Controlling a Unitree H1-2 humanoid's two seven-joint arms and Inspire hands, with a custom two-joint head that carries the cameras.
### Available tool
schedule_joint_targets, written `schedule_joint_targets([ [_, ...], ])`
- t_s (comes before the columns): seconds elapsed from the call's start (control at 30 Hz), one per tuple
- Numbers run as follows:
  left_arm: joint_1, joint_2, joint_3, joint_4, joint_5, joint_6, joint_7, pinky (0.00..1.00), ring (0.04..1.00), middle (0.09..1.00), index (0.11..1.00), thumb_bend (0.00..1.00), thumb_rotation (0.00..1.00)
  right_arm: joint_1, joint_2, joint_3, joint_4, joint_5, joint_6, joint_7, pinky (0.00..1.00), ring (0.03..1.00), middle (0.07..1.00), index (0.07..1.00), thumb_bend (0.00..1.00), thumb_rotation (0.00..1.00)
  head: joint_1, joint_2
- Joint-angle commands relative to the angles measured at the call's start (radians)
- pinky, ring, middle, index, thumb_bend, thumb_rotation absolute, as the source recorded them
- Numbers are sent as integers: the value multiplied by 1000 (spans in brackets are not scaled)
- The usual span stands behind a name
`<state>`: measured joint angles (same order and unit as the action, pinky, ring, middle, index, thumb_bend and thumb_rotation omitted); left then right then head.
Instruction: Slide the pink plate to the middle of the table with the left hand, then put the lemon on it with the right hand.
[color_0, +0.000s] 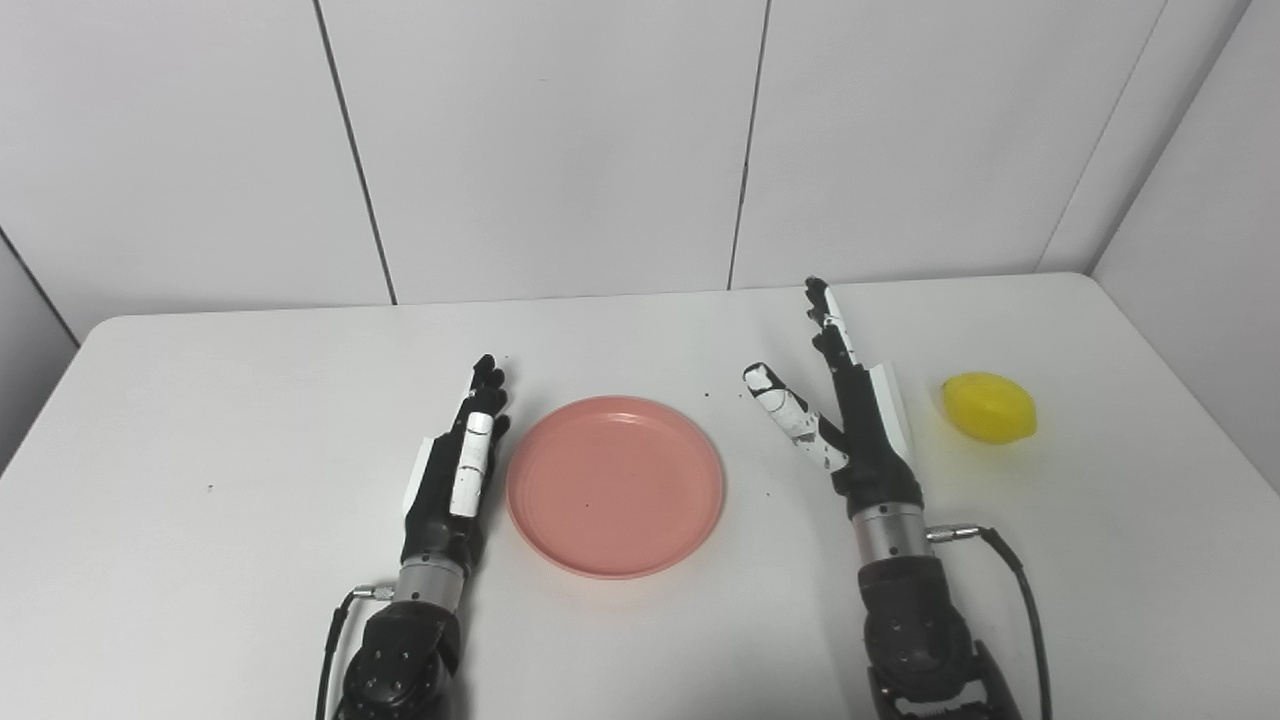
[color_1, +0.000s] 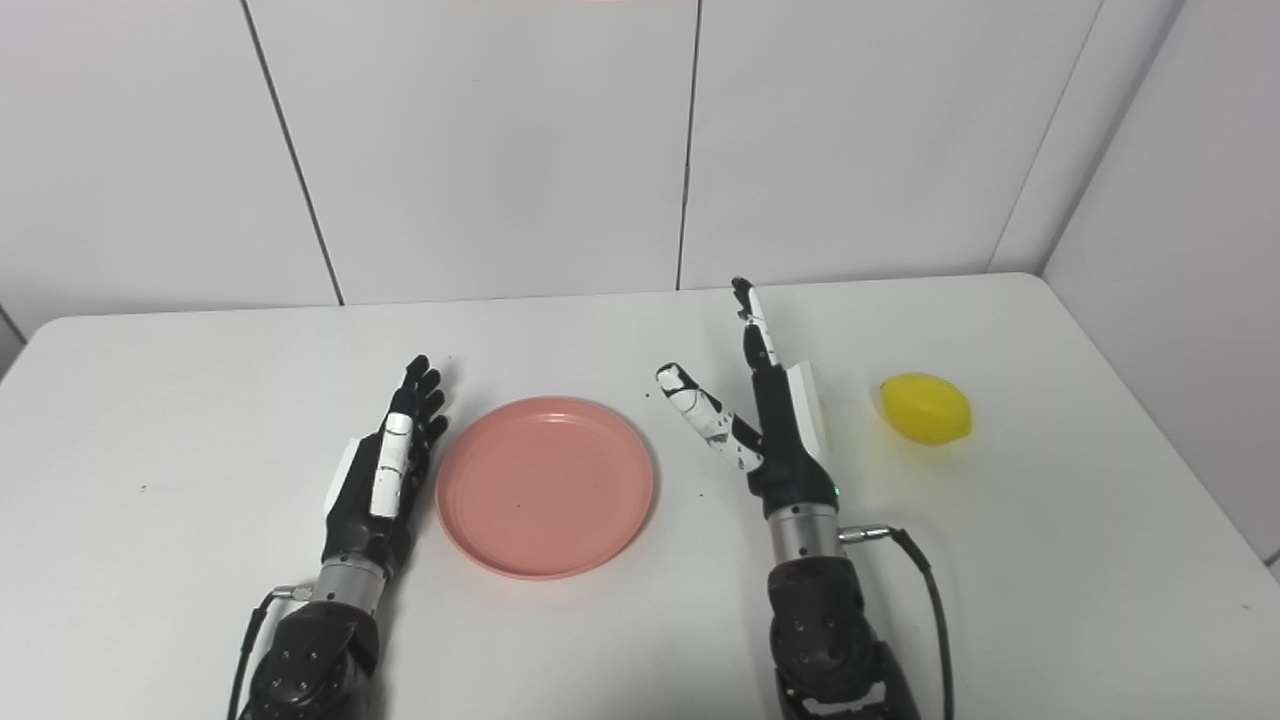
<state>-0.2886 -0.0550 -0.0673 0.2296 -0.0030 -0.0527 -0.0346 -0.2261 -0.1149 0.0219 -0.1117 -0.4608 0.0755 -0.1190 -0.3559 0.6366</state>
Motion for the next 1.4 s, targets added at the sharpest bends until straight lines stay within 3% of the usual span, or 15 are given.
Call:
schedule_joint_targets([
  [0.0,-21,3,2,10,4,-38,-1,1000,1000,1000,1000,658,1000,-28,-16,-13,-59,-20,48,13,890,931,943,942,716,707,-3,-4],
  [0.07,-19,2,2,13,5,-44,1,1000,1000,1000,1000,653,1000,-25,-35,-26,-70,-31,73,13,873,922,938,928,733,644,-13,-9],
  [0.27,-14,-1,2,23,-10,-81,-10,1000,1000,1000,1000,653,1000,-18,-87,-74,-74,-38,87,7,872,925,944,933,751,615,-22,-16],
  [0.5,-7,1,2,29,-16,-109,-17,1000,1000,1000,1000,689,1000,-5,-123,-128,-106,-48,154,14,841,911,939,941,746,553,-59,-30],
  [0.67,-10,19,9,33,-44,-104,-49,1000,1000,1000,1000,682,1000,-13,-153,-134,-115,-112,220,18,841,908,933,936,762,528,-130,-42],
  [0.93,-28,28,21,87,-81,-145,-82,1000,1000,1000,1000,694,1000,-29,-189,-145,-103,-128,289,28,782,887,926,929,811,429,-166,-48],
  [1.37,-27,36,34,73,-149,-122,-129,1000,1000,1000,1000,717,1000,-46,-237,-144,-87,-178,393,89,773,898,927,932,842,355,-204,-50],
])
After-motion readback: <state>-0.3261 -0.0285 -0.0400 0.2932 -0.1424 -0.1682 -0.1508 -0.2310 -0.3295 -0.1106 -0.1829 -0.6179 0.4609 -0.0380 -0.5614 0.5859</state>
